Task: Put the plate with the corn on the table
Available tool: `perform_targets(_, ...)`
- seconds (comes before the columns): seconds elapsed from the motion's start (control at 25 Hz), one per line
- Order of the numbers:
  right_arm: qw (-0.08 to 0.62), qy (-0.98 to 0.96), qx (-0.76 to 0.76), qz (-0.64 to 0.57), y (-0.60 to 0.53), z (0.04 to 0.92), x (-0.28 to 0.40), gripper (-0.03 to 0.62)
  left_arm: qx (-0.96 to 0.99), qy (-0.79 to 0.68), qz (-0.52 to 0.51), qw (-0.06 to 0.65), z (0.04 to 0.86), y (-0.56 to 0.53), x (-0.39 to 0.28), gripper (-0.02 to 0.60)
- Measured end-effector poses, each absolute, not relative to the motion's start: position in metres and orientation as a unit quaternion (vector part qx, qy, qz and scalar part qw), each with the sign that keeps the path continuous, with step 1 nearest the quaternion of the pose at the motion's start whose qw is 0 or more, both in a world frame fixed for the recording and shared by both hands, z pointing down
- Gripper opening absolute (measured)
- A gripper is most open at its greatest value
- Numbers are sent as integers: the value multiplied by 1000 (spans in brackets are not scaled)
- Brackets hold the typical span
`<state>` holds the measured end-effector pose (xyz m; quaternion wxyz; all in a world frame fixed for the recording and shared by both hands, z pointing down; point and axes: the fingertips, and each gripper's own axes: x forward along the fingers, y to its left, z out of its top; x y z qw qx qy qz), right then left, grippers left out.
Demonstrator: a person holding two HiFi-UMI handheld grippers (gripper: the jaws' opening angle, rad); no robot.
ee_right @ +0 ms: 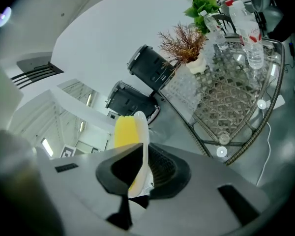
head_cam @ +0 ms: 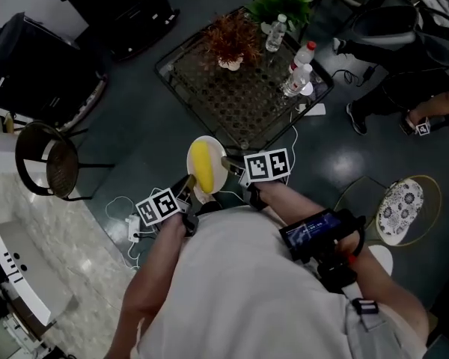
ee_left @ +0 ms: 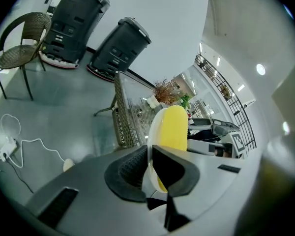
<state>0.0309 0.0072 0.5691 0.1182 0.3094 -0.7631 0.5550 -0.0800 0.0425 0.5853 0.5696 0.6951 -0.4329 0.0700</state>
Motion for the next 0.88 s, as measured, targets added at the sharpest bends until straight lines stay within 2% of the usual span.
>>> perform_targets(0.52,81,-728,373,570,-44,576,-42,41,727,-383,107,559,580,-27,-160,34)
perform_targets(0.88,71,-713,381,584,-57,579,-57,41,728,-371,108,566,584,-43,-175,34)
